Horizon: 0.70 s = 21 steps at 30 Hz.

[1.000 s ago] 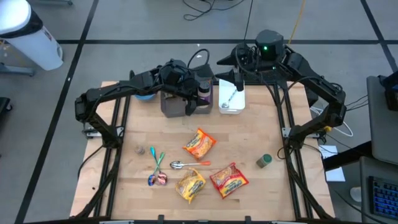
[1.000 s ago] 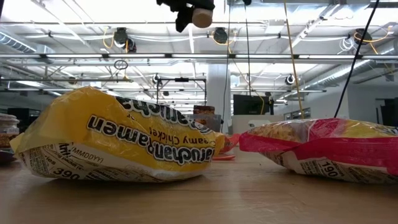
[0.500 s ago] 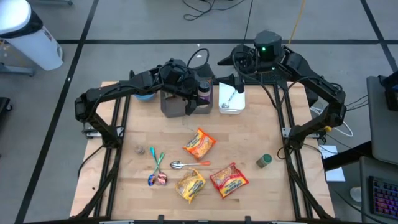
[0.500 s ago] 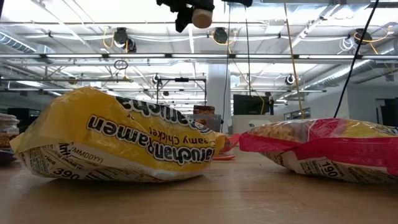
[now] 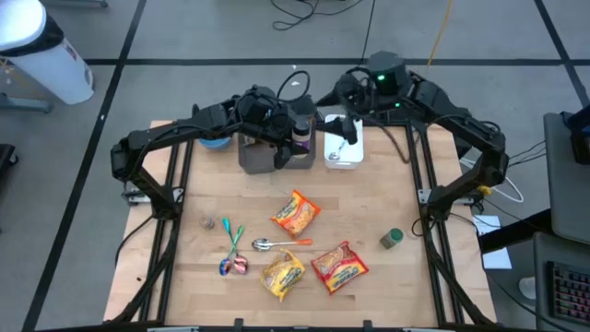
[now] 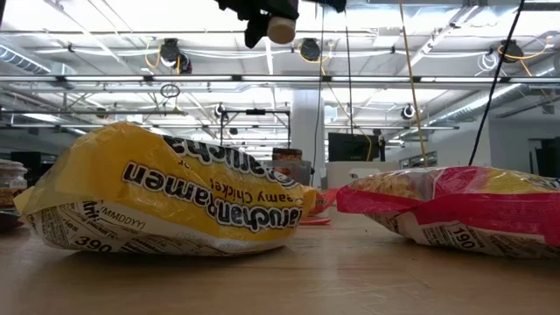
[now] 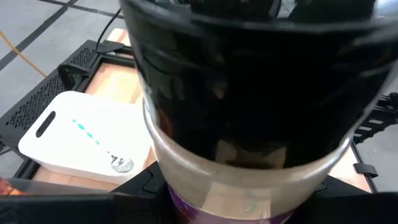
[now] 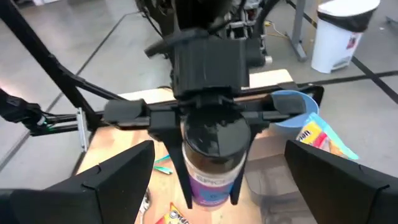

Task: Pick & Place Food Item
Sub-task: Put the violet seasoning bottle into the right black bin

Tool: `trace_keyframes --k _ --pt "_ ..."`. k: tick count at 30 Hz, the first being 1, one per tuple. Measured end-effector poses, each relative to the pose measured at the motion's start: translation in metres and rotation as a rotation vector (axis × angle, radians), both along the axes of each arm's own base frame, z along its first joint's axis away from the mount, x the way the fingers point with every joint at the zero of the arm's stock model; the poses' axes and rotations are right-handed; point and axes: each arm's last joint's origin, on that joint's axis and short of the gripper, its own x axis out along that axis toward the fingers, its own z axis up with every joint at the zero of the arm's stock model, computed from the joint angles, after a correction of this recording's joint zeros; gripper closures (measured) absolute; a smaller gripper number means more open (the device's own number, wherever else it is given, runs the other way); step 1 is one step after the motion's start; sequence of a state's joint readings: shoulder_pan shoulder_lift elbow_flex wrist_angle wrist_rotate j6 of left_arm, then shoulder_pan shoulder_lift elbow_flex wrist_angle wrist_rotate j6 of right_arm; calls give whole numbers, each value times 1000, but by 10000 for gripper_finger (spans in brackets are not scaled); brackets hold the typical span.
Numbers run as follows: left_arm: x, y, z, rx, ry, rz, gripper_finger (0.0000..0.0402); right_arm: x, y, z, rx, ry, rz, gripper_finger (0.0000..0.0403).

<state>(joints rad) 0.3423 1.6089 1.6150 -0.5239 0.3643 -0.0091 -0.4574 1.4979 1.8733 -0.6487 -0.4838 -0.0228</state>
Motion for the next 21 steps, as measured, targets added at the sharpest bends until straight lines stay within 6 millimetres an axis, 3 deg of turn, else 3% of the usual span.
trace_keyframes --k 21 --pt "-1 -6 -6 12 78 30 220 31 -1 -20 51 39 37 48"
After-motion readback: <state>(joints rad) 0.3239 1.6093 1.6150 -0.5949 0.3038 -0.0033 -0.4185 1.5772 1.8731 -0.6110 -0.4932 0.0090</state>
